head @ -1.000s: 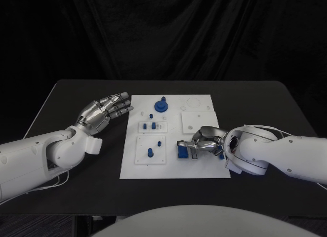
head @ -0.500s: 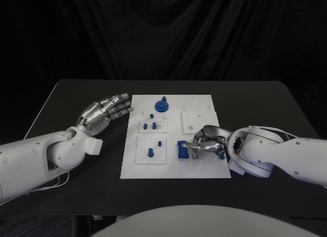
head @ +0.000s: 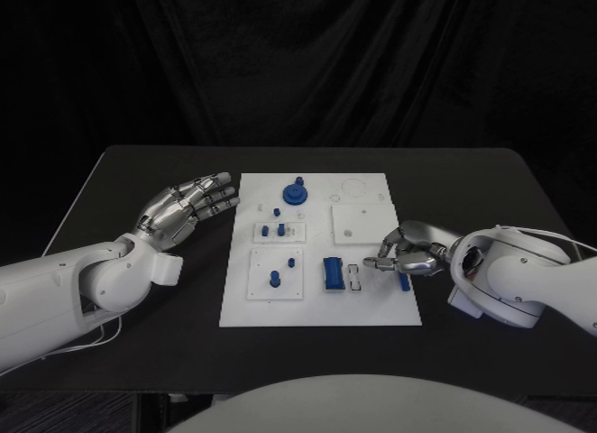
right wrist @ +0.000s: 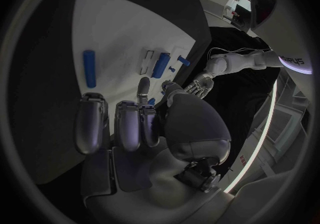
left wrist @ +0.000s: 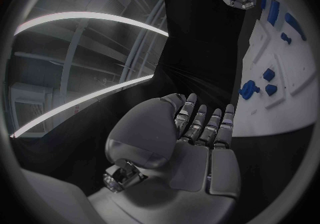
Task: Assemble the parts on the task board
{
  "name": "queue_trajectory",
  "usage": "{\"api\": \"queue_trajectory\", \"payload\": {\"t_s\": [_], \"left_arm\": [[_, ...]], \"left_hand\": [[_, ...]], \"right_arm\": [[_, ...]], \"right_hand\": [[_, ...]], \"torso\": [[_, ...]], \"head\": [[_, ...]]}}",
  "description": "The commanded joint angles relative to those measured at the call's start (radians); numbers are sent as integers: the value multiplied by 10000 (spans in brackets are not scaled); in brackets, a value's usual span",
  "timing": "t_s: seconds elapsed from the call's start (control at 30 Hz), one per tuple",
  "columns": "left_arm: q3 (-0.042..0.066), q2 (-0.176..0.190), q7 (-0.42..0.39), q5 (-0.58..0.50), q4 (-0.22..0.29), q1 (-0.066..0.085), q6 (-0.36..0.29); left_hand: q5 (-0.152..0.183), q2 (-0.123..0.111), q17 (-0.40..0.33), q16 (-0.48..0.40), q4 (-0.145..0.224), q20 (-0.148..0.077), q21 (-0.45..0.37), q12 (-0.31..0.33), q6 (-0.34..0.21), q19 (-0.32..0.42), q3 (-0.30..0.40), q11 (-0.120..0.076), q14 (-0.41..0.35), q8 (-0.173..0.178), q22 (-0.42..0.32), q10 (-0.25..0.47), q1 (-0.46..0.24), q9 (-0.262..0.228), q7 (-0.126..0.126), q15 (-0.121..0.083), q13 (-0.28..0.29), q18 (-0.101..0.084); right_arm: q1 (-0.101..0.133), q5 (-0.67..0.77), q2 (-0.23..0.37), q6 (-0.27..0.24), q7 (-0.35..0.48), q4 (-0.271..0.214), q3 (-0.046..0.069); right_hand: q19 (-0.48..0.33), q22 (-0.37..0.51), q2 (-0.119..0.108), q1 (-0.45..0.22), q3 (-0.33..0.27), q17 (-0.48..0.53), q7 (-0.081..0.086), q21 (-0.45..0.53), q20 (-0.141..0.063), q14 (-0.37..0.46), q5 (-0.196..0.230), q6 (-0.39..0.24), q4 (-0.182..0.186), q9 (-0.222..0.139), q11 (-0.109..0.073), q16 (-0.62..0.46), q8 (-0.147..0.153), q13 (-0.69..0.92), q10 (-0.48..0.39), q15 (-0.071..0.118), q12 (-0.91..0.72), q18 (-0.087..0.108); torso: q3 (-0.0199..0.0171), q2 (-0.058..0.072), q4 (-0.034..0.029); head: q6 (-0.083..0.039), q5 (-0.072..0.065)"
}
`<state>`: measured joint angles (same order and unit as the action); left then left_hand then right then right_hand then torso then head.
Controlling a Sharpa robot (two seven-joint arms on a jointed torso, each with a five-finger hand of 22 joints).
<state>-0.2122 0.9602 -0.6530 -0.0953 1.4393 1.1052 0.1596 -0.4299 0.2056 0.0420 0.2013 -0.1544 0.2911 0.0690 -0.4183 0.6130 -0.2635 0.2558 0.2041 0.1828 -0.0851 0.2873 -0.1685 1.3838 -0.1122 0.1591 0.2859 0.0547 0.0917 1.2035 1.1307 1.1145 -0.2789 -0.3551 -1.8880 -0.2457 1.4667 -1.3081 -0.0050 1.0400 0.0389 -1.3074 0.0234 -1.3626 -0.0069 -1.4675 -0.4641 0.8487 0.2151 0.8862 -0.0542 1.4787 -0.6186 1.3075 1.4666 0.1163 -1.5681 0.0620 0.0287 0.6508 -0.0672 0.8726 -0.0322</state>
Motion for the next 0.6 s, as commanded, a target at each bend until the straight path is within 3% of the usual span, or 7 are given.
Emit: {"api": "queue_trajectory", "payload": {"t_s": [0.03,0.23,0.53,0.6], "left_arm": [[10,-27,-72,-39,87,-11,-42],[10,-50,-55,-39,149,-12,-33],[10,-32,-20,-39,178,-12,-38],[10,-39,-12,-39,163,-12,-42]], "left_hand": [[-31,5,14,67,-9,16,33,-64,69,-55,73,1,60,-51,0,-41,-124,-10,3,-9,8,-181],[-30,-7,16,79,-7,16,34,-73,85,-59,78,7,70,-57,0,-50,-132,-14,4,-8,9,-181],[-30,-12,16,82,-7,16,33,-73,69,-55,83,11,71,-56,-6,-52,-137,-11,5,-7,9,-182],[-31,-19,18,96,-5,16,36,-78,82,-67,90,17,82,-60,4,-57,-142,-13,7,-5,10,-182]], "right_arm": [[126,1464,318,358,-1280,-182,-10],[189,2454,706,420,-1791,-273,-34],[-83,3196,907,96,-1946,-344,-42],[-115,3240,898,88,-1944,-312,-43]], "right_hand": [[338,-1922,-51,156,-64,-806,40,95,98,-690,-150,-134,25,-177,116,-87,208,2633,1041,-112,-27,-97],[381,-1965,-100,307,-63,-884,91,-33,133,-708,-142,-192,27,-324,158,-43,362,2633,1041,-151,-27,-129],[436,-2014,-107,371,-75,-1064,101,-182,152,-751,-156,-124,92,-403,171,66,397,2633,1041,-165,-27,-162],[435,-2012,-116,381,-80,-1047,101,-175,153,-749,-149,-112,96,-409,171,59,397,2633,1041,-166,-27,-160]], "torso": [[9,-3,0],[26,-17,-19],[47,-9,-46],[41,-5,-18]], "head": [[0,-59],[0,-101],[0,-126],[0,-108]]}}
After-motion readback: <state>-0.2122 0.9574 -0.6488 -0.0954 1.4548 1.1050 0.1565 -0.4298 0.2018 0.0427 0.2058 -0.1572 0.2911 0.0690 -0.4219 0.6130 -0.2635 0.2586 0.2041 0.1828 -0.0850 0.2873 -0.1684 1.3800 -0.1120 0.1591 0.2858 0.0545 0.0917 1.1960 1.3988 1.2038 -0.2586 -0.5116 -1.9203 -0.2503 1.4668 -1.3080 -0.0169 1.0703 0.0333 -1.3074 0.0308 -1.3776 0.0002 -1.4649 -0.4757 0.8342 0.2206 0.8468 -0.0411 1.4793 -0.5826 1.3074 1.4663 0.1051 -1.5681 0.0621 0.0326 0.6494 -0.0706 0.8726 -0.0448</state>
